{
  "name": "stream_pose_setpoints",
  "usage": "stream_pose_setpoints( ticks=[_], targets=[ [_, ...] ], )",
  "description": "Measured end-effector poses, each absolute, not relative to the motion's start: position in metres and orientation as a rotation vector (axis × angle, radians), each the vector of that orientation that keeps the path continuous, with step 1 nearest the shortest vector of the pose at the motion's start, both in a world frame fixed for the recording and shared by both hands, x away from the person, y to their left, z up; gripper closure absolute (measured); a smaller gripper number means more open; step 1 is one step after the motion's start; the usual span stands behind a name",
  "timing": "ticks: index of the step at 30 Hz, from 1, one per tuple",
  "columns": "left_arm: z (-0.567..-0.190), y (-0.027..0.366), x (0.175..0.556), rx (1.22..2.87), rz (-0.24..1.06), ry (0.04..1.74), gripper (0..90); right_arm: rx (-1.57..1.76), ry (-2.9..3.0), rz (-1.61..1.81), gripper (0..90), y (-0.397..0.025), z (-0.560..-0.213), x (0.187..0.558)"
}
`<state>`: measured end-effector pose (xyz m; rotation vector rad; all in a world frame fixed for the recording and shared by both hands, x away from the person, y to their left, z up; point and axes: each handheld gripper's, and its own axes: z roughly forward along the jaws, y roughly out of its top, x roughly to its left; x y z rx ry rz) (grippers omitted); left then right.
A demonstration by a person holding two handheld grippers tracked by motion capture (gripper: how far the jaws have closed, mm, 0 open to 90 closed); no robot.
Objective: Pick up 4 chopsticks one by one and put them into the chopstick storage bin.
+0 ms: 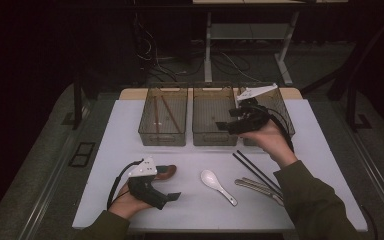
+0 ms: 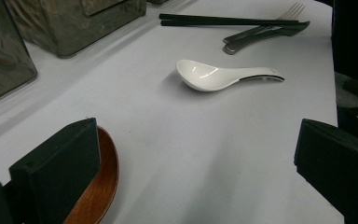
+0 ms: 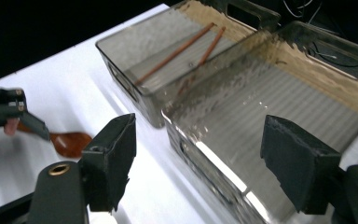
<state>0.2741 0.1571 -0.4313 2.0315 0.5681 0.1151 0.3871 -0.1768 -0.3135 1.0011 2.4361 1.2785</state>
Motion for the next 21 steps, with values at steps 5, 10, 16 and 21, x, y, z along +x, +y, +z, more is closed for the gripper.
stream_pose_setpoints(
  ticks=[5, 10, 16, 21],
  targets=[
    [-0.431, 0.157, 0.274, 2.032, 0.117, 0.567, 0.0, 1.01, 2.426, 1.299, 26.4, -0.194, -0.322, 0.375],
    [-0.431, 0.157, 0.274, 2.029, 0.114, 0.572, 0.0, 1.021, 2.418, 1.303, 26.4, -0.211, -0.332, 0.361],
    [-0.431, 0.157, 0.274, 2.033, 0.118, 0.568, 0.0, 1.038, 2.404, 1.316, 26.9, -0.231, -0.346, 0.344],
    [-0.431, 0.156, 0.274, 2.032, 0.114, 0.573, 0.0, 1.076, 2.411, 1.301, 28.3, -0.245, -0.362, 0.334]
  ],
)
